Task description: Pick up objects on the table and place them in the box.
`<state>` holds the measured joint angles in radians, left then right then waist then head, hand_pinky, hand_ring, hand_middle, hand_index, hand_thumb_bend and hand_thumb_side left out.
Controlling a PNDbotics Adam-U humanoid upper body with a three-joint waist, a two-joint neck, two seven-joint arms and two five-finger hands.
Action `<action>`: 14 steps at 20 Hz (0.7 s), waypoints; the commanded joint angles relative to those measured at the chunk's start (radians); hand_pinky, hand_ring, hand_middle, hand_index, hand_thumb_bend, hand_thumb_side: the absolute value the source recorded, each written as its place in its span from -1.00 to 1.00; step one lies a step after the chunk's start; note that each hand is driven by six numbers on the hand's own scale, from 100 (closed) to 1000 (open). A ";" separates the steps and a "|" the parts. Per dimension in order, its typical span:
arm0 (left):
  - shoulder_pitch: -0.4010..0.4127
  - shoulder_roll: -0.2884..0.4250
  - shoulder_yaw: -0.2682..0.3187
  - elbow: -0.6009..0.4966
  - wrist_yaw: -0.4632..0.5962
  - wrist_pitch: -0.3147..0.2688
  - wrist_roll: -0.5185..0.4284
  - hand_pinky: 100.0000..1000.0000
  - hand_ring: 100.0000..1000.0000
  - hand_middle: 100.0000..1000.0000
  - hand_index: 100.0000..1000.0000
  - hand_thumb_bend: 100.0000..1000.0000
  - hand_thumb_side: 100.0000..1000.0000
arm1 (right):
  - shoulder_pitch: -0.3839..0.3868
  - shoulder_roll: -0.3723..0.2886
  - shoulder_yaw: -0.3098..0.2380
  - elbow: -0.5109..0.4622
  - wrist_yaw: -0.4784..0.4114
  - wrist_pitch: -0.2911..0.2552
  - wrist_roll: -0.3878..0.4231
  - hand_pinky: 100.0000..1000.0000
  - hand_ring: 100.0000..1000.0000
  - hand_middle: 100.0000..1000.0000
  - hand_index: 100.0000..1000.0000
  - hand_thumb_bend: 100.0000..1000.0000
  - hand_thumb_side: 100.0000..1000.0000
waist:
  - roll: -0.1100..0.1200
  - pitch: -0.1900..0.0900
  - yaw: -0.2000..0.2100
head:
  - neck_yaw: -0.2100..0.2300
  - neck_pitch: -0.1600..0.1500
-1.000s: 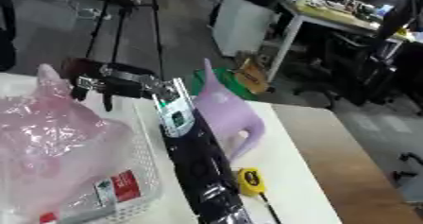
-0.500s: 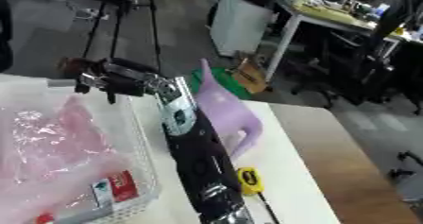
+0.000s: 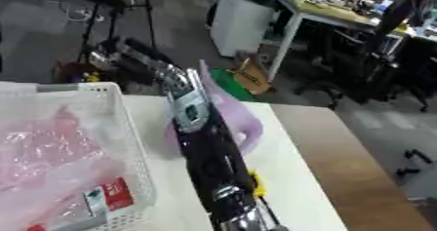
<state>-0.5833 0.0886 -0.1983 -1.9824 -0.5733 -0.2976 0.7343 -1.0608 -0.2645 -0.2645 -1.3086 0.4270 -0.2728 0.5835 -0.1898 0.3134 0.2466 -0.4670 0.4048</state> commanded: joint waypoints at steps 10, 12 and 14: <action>0.006 0.027 0.036 -0.018 -0.020 0.061 0.023 0.77 0.76 0.71 0.53 -0.88 1.00 | 0.054 -0.245 0.004 -0.386 -0.609 0.261 -0.210 -0.28 0.53 0.05 0.22 -1.00 0.99 | 0.091 -0.036 -0.103 | 0.313 -0.001; 0.002 0.028 0.040 -0.018 -0.023 0.068 0.031 0.76 0.75 0.70 0.52 -0.89 1.00 | 0.088 -0.272 0.012 -0.445 -0.689 0.255 -0.259 -0.26 0.50 0.05 0.22 -1.00 1.00 | 0.104 -0.034 -0.116 | 0.337 0.002; -0.002 0.028 0.042 -0.018 -0.026 0.075 0.036 0.76 0.75 0.70 0.52 -0.89 1.00 | 0.128 -0.293 0.019 -0.498 -0.758 0.225 -0.318 -0.25 0.50 0.05 0.22 -1.00 1.00 | 0.114 -0.032 -0.125 | 0.352 0.005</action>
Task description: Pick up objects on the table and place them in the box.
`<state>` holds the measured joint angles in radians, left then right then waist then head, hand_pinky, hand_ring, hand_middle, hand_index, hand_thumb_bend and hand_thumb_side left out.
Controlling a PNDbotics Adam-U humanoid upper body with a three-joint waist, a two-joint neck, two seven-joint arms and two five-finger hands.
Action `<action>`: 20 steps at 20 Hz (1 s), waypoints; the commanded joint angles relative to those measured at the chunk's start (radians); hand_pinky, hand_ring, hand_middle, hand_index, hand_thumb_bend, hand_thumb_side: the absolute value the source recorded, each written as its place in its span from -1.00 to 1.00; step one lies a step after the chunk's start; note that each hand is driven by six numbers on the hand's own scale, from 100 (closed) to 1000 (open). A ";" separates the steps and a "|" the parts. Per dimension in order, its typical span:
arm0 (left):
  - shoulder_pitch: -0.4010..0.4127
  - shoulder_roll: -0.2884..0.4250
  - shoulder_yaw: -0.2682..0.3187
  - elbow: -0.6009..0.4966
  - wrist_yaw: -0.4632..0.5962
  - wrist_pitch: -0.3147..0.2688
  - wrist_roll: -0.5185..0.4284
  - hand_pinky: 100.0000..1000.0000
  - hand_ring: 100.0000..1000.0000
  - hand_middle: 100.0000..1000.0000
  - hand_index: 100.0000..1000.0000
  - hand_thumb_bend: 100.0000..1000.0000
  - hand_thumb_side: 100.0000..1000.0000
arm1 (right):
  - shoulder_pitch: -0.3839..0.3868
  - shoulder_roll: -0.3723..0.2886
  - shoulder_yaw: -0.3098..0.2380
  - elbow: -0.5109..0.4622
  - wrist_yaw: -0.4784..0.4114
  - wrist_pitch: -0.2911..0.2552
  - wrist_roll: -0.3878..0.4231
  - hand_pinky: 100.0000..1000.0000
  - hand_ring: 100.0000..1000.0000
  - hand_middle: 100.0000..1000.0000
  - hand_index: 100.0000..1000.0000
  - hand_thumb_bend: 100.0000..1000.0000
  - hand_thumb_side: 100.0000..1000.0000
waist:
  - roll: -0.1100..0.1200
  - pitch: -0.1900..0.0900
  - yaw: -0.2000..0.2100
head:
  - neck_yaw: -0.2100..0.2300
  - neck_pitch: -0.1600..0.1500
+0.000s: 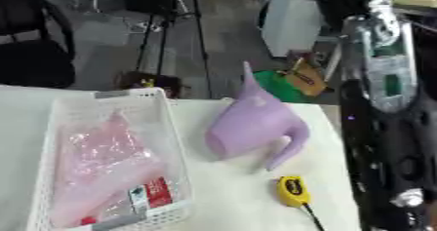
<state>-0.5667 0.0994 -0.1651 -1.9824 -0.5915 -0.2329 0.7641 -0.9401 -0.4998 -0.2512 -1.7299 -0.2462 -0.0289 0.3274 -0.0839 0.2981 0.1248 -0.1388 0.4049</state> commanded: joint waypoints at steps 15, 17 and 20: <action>-0.029 0.001 0.017 -0.018 -0.020 0.025 0.031 0.75 0.75 0.70 0.53 -0.89 1.00 | 0.297 -0.011 -0.096 -0.270 0.120 -0.426 -0.514 0.18 0.40 0.16 0.36 -1.00 0.84 | 0.047 -0.018 -0.041 | -0.002 0.012; -0.030 0.000 0.017 -0.018 -0.022 0.023 0.032 0.75 0.75 0.70 0.53 -0.90 1.00 | 0.322 0.006 -0.114 -0.270 0.180 -0.500 -0.528 0.21 0.38 0.17 0.37 -1.00 0.80 | 0.047 -0.017 -0.044 | -0.013 0.011; -0.030 0.000 0.017 -0.018 -0.023 0.022 0.033 0.75 0.75 0.70 0.53 -0.90 1.00 | 0.354 0.032 -0.139 -0.270 0.253 -0.574 -0.535 0.30 0.44 0.20 0.44 -1.00 0.76 | 0.047 -0.015 -0.047 | -0.022 0.013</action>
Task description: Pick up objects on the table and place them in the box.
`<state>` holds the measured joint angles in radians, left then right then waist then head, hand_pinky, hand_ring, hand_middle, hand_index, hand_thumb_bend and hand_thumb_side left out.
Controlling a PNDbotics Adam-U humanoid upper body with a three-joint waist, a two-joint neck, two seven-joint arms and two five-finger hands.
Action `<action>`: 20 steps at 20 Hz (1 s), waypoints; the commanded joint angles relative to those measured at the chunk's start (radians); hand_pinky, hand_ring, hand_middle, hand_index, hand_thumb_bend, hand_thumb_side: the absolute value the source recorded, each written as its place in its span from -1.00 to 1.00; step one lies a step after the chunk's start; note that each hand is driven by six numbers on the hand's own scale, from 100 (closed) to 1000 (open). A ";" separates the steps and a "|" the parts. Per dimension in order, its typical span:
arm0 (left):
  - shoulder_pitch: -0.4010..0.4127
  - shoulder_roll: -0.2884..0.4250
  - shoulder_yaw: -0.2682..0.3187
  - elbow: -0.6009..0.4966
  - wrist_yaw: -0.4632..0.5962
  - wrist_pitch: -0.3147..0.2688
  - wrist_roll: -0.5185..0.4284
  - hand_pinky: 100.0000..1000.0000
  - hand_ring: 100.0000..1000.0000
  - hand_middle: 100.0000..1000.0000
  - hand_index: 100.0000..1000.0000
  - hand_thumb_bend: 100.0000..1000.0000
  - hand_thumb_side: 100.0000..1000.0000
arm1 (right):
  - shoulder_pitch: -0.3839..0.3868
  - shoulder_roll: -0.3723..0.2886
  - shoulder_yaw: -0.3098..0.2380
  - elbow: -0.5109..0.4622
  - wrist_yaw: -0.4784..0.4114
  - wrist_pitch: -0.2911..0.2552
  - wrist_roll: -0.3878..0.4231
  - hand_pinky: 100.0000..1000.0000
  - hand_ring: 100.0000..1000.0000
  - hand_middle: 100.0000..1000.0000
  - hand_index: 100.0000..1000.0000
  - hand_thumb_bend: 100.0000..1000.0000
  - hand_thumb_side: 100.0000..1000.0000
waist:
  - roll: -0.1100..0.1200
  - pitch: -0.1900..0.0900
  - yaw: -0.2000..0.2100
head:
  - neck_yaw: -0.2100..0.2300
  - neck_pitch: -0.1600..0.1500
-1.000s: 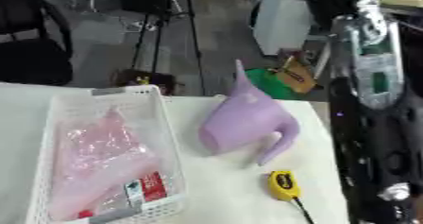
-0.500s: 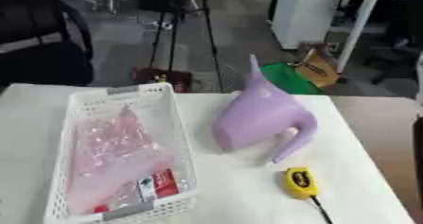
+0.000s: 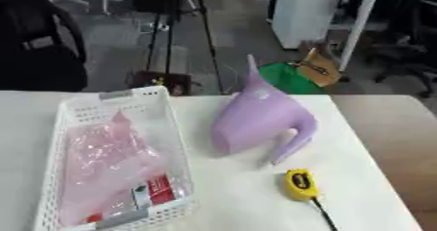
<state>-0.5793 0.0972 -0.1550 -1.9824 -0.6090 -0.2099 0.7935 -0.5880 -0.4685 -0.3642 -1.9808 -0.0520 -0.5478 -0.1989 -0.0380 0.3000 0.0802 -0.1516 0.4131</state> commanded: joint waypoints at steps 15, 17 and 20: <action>-0.005 0.055 0.014 -0.018 -0.002 -0.005 0.064 0.72 0.74 0.70 0.52 -0.95 1.00 | 0.137 0.132 -0.182 -0.019 0.138 -0.089 0.110 0.16 0.44 0.29 0.53 -1.00 0.63 | -0.023 0.052 -0.031 | -0.009 0.005; -0.007 0.069 0.015 -0.018 0.001 -0.003 0.077 0.73 0.74 0.70 0.52 -0.96 1.00 | 0.157 0.147 -0.212 -0.019 0.137 -0.093 0.128 0.15 0.45 0.28 0.52 -1.00 0.63 | -0.026 0.069 -0.039 | -0.005 0.004; -0.009 0.080 0.014 -0.018 0.003 -0.003 0.091 0.73 0.75 0.70 0.51 -0.95 1.00 | 0.175 0.158 -0.243 -0.019 0.125 -0.097 0.145 0.14 0.45 0.26 0.51 -1.00 0.63 | -0.030 0.085 -0.048 | -0.001 0.004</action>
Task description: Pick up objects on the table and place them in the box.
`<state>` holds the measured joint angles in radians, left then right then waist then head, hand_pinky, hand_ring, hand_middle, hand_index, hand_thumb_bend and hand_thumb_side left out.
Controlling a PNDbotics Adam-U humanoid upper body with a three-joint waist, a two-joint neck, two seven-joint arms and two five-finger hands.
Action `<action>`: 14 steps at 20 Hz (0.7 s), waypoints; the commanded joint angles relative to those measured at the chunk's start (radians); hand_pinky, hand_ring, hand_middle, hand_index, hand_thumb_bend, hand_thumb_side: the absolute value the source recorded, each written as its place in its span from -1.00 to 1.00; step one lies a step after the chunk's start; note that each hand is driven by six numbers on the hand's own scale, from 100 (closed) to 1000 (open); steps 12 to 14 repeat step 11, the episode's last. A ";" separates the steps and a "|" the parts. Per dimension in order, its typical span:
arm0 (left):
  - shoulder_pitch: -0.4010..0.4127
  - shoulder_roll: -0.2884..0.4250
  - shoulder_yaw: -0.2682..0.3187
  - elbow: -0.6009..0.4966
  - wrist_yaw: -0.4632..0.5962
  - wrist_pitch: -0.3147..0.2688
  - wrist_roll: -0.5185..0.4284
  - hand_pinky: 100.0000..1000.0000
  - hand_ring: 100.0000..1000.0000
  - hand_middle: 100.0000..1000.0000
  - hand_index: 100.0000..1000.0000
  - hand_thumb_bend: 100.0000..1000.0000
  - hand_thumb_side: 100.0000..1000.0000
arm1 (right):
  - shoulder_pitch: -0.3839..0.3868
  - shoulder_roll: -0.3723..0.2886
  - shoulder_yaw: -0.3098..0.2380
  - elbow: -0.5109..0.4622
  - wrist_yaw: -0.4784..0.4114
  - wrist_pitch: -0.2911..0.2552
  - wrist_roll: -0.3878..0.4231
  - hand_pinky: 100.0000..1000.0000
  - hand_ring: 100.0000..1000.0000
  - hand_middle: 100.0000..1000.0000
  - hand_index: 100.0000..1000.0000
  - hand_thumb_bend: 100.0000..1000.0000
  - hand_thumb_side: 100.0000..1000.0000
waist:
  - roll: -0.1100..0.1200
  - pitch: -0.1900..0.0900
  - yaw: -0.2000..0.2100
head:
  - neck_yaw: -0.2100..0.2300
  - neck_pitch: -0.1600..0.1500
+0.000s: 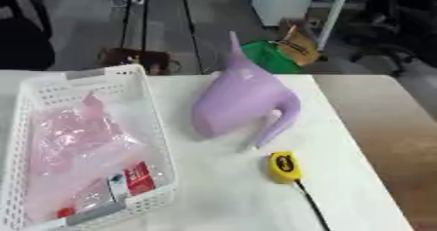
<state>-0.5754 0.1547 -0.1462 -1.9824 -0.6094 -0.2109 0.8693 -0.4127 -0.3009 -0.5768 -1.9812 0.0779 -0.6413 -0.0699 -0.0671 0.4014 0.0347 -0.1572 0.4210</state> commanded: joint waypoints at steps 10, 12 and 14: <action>-0.054 0.015 0.004 -0.018 -0.059 -0.042 0.037 0.73 0.76 0.70 0.45 -0.93 1.00 | 0.017 -0.002 -0.067 -0.019 -0.028 0.024 -0.024 0.18 0.46 0.24 0.49 -1.00 0.61 | -0.015 -0.024 0.007 | -0.002 -0.006; -0.073 0.015 0.003 -0.018 -0.088 -0.056 0.037 0.78 0.80 0.72 0.42 -0.96 1.00 | 0.020 -0.001 -0.071 -0.019 -0.025 0.030 -0.038 0.20 0.46 0.24 0.48 -1.00 0.60 | -0.018 -0.028 0.013 | -0.006 -0.003; -0.073 0.015 0.003 -0.018 -0.088 -0.056 0.037 0.78 0.80 0.72 0.42 -0.96 1.00 | 0.020 -0.001 -0.071 -0.019 -0.025 0.030 -0.038 0.20 0.46 0.24 0.48 -1.00 0.60 | -0.018 -0.028 0.013 | -0.006 -0.003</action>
